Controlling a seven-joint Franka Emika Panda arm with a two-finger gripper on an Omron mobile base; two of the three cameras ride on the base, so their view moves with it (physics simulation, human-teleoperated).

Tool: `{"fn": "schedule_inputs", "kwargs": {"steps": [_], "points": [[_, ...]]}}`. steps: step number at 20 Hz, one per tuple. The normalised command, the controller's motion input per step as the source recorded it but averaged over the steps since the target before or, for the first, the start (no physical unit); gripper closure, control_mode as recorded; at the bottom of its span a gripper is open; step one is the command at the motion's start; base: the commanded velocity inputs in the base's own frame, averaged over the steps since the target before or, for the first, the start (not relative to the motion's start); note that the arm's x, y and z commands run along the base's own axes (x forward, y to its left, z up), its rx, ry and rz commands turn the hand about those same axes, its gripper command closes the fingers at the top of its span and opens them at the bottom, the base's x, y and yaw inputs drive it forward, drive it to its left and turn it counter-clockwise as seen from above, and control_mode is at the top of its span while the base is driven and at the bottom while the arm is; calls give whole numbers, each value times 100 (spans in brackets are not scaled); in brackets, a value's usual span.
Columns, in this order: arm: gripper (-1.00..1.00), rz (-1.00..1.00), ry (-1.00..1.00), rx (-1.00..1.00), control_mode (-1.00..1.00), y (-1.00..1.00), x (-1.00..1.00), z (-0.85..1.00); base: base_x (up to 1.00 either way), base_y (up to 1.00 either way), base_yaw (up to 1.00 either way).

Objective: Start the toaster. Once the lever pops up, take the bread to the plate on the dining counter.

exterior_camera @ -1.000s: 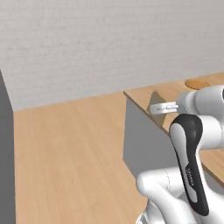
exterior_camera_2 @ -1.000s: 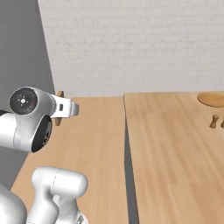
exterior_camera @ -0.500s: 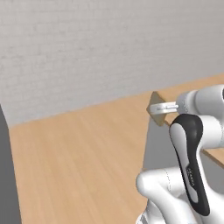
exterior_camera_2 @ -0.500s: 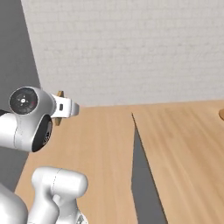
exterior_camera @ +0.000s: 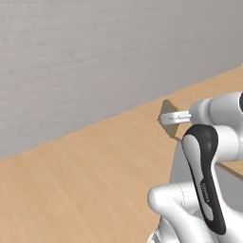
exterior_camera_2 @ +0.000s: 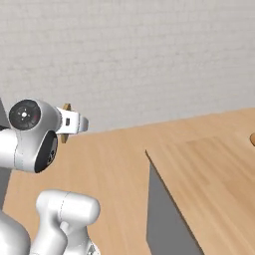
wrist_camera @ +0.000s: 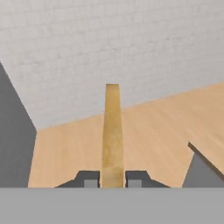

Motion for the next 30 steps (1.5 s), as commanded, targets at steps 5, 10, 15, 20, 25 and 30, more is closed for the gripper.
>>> {"fn": "schedule_inputs", "kwargs": {"steps": [5,10,15,20,25,30], "points": [[100,0,0,0,100,0,0,0,94,64,-40],[100,0,0,0,100,0,0,0,98,73,-27],[100,0,0,0,100,0,0,0,49,22,-41],[100,0,0,0,100,0,0,0,55,28,-49],[100,0,0,0,100,0,0,0,80,68,-49],[100,0,0,0,100,0,0,0,65,58,-48]]}}
